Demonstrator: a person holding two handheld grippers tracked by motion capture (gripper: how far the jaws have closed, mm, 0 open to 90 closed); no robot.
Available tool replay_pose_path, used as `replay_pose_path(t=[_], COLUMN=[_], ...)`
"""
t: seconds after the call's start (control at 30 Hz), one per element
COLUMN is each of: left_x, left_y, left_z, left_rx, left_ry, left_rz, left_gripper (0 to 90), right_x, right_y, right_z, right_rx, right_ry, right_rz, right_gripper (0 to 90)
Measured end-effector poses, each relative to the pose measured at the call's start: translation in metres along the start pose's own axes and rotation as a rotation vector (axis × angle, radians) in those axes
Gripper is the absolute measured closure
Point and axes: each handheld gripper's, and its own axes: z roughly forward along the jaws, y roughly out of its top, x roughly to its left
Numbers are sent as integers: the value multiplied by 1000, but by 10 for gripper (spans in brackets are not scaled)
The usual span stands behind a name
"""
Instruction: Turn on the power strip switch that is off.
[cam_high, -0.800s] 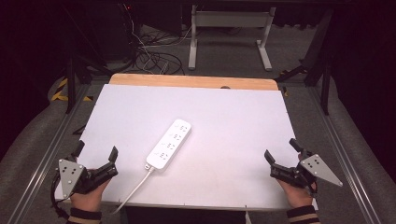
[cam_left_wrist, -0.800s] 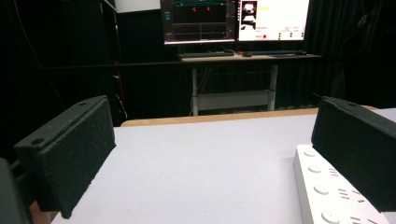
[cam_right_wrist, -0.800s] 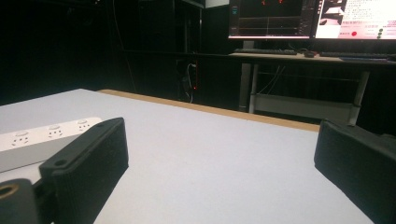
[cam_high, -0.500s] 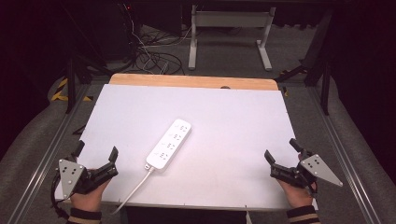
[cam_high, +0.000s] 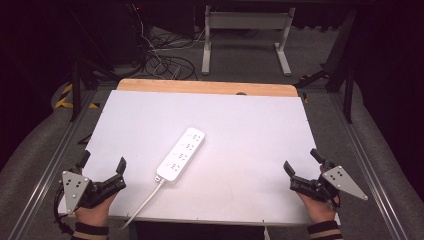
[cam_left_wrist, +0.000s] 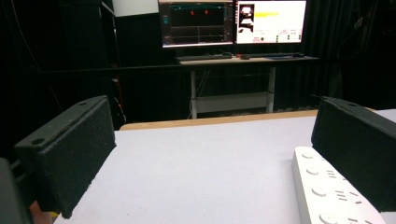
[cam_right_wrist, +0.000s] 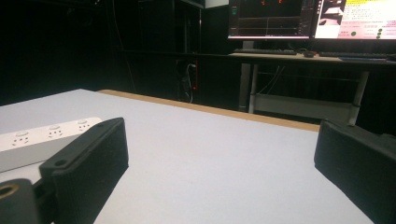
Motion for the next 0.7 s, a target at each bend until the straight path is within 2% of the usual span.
replay_pose_path(t=[0.17, 0.3, 0.37, 0.43, 0.57, 0.7], left_x=[1, 0, 1, 1, 0, 0], left_y=[2, 5, 6, 7, 10, 11], left_z=[-2, -4, -5, -7, -10, -10], left_rx=[8, 10, 9, 15, 45, 44], left_ry=[-9, -4, -18, -54, -131, -155], left_rz=[1, -7, -12, -19, -24, -1], left_gripper=[29, 90, 138, 230, 518, 832], right_x=[0, 0, 0, 0, 0, 0], right_y=[0, 0, 0, 0, 0, 0], right_z=[0, 0, -1, 0, 0, 0], right_rx=[-2, -3, -4, -4, -3, -2], right_ry=[1, 3, 4, 4, 7, 6], right_rz=[-2, 0, 3, 4, 4, 4], right_gripper=[32, 32, 32, 32, 32, 33])
